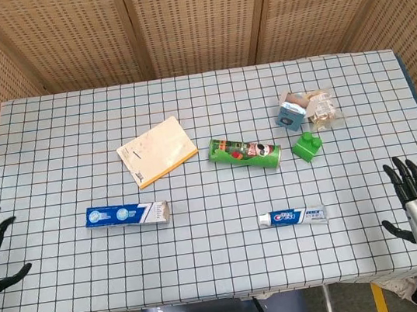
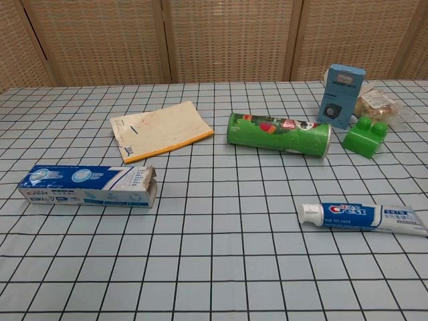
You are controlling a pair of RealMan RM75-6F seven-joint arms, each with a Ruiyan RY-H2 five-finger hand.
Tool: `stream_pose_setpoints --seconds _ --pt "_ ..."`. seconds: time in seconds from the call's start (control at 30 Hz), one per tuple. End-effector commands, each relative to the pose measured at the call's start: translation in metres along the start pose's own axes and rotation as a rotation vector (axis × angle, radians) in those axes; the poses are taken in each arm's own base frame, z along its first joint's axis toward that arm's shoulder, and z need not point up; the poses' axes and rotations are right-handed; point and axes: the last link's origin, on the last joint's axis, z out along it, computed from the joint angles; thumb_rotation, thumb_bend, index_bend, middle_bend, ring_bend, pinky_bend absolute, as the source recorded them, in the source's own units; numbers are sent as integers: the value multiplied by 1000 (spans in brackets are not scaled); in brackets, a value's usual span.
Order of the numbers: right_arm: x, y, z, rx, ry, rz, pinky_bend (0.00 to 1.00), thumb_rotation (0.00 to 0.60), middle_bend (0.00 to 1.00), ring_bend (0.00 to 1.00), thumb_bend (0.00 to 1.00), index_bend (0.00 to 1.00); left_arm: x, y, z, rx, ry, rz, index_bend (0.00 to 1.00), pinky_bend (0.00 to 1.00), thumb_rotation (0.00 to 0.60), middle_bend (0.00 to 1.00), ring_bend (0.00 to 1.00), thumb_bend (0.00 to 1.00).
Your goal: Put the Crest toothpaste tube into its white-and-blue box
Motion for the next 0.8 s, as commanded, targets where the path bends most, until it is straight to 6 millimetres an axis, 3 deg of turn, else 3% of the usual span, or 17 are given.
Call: stream_pose_setpoints --seconds 0.03,0.27,0.43,0.5,0.67,0.8 --pt "-1 0 0 -6 -9 -8 0 600 0 0 0 0 0 0 0 4 -5 5 0 0 600 0 0 0" --pt "-13 -7 3 2 -95 48 0 600 0 0 0 0 0 0 -1 9 -11 -2 0 0 600 0 0 0" --pt "-36 -28 27 80 -223 -9 6 600 26 4 0 66 1 2 0 9 -16 -3 0 0 600 0 0 0" --pt "-48 -43 38 118 -283 38 49 600 70 25 0 116 0 2 0 14 -21 -6 0 0 600 0 0 0" --pt "-72 -70 56 172 -338 61 292 600 238 205 30 289 -2 0 3 27 -32 7 0 0 600 0 0 0" --pt "-93 -92 64 184 -358 95 380 600 294 290 93 337 -4 -2 5 42 -37 20 0 0 600 0 0 0"
